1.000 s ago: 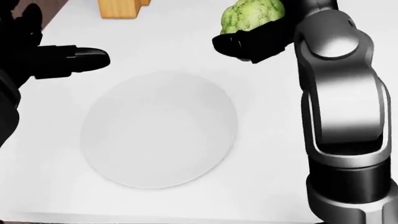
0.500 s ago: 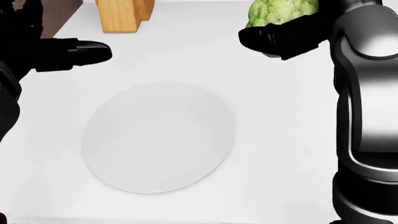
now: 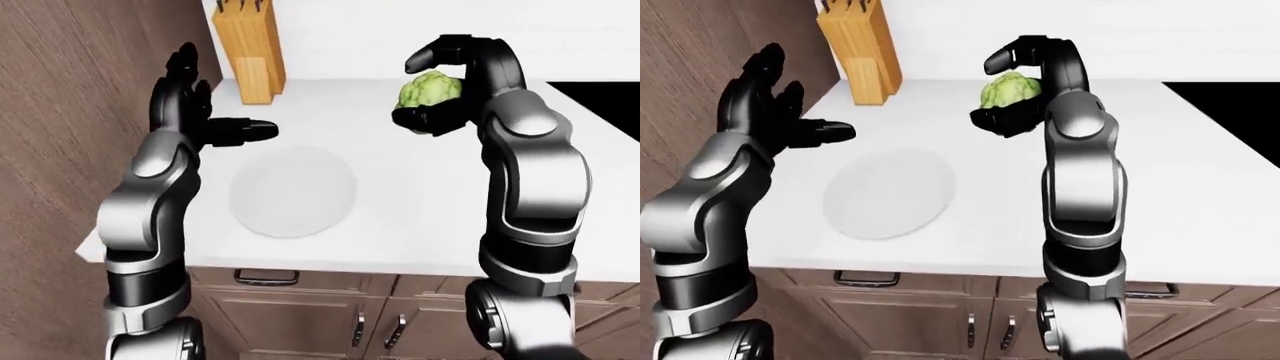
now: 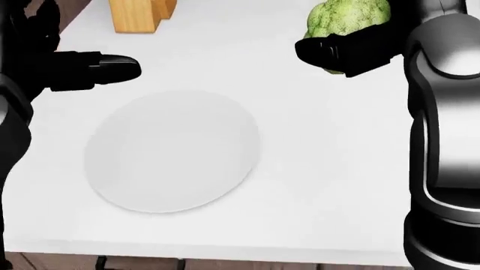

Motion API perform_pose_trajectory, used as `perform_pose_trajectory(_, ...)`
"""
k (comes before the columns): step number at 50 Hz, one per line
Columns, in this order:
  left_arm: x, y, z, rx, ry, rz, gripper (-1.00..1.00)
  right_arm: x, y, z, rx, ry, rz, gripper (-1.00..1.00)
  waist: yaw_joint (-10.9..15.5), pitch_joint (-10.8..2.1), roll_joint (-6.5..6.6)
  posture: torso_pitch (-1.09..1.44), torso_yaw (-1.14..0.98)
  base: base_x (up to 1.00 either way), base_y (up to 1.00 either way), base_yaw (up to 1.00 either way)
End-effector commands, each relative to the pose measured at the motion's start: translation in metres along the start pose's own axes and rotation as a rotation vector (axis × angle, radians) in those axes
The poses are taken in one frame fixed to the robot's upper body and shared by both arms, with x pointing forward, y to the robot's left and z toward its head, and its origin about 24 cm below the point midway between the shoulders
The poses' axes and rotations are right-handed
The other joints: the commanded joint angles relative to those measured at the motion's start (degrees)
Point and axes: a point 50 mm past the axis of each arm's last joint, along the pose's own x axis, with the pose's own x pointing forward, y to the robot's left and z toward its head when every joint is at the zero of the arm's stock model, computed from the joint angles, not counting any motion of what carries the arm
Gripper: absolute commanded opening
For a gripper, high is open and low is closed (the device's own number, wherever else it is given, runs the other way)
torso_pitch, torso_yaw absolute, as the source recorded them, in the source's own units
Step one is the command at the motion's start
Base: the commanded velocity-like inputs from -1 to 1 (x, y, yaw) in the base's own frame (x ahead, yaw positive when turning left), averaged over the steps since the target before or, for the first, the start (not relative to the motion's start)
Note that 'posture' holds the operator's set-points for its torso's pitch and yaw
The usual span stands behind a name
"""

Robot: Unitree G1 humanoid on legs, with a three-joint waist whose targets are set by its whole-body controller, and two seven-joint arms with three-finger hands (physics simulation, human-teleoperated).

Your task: Place the broccoli on the rack of the oven.

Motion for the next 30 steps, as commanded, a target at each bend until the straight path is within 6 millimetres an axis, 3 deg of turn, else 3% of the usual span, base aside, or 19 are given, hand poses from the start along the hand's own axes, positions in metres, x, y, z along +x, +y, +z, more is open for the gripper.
perform_pose_trajectory(1,-0.0016,0.0058,0.0212,-0.001,-0.097,0.021,1.00,-0.0047,-0.0010,0.0219,-0.004,-0.105,-0.010,-1.00,0.62,-1.70,-0.72,0.00,0.00,-0.08,0.00,0.00)
perform_pose_trajectory(3,-0.0020,0.0060,0.0212,0.000,-0.097,0.022,1.00,-0.0052,-0.0005,0.0220,-0.004,-0.105,-0.008,-1.00,0.86,-1.88,0.06,0.00,0.00,-0.09,0.00,0.00)
perform_pose_trajectory(8,-0.0023,0.0059,0.0222,0.000,-0.098,0.021,1.00,-0.0054,-0.0007,0.0224,-0.005,-0.105,-0.010,-1.00,1.15,-0.94,2.21,0.00,0.00,-0.09,0.00,0.00)
perform_pose_trajectory(10,-0.0026,0.0068,0.0224,0.000,-0.098,0.023,1.00,-0.0055,-0.0009,0.0224,-0.005,-0.105,-0.010,-1.00,0.99,-0.83,4.01,0.00,0.00,-0.08,0.00,0.00)
perform_pose_trajectory(12,-0.0028,0.0067,0.0219,0.000,-0.098,0.023,1.00,-0.0053,-0.0014,0.0222,-0.005,-0.104,-0.011,-1.00,0.81,-1.63,7.64,0.00,0.00,-0.09,0.00,0.00)
perform_pose_trajectory(13,-0.0031,0.0066,0.0222,0.000,-0.097,0.023,1.00,-0.0053,-0.0015,0.0222,-0.006,-0.104,-0.011,-1.00,0.98,-1.24,5.36,0.00,0.00,-0.09,0.00,0.00)
perform_pose_trajectory(15,-0.0025,0.0066,0.0212,-0.002,-0.096,0.023,1.00,-0.0056,-0.0018,0.0222,-0.007,-0.104,-0.012,-1.00,0.74,-1.45,5.88,0.00,0.00,-0.09,0.00,0.00)
perform_pose_trajectory(17,-0.0025,0.0062,0.0212,-0.002,-0.097,0.021,1.00,-0.0054,-0.0016,0.0220,-0.008,-0.104,-0.011,-1.00,0.66,-1.84,4.93,0.00,0.00,-0.09,0.00,0.00)
perform_pose_trajectory(23,-0.0027,0.0072,0.0222,0.000,-0.098,0.022,1.00,-0.0042,0.0012,0.0202,-0.010,-0.102,-0.005,-1.00,0.57,-1.22,1.58,0.00,0.00,-0.08,0.00,0.00)
perform_pose_trajectory(25,-0.0017,0.0060,0.0217,0.000,-0.098,0.020,1.00,-0.0039,0.0012,0.0220,-0.011,-0.103,-0.004,-1.00,0.62,-1.51,-1.23,0.00,0.00,-0.09,0.00,0.00)
perform_pose_trajectory(26,-0.0023,0.0057,0.0232,0.000,-0.099,0.019,1.00,-0.0039,0.0010,0.0225,-0.011,-0.104,-0.004,-1.00,0.51,-2.23,-3.61,0.00,0.00,-0.07,0.00,0.00)
perform_pose_trajectory(27,-0.0026,0.0057,0.0234,0.000,-0.098,0.020,1.00,-0.0036,0.0005,0.0229,-0.010,-0.105,-0.005,-1.00,0.36,-1.20,-0.46,0.00,0.00,-0.10,0.00,0.00)
perform_pose_trajectory(28,-0.0026,0.0056,0.0233,0.000,-0.098,0.019,1.00,-0.0038,0.0001,0.0236,-0.011,-0.105,-0.006,-1.00,0.74,-1.69,-1.53,0.00,0.00,-0.08,0.00,0.00)
perform_pose_trajectory(30,-0.0017,0.0059,0.0217,-0.001,-0.098,0.020,1.00,-0.0040,0.0002,0.0228,-0.010,-0.105,-0.006,-1.00,0.67,-1.94,-0.80,0.00,0.00,-0.09,0.00,0.00)
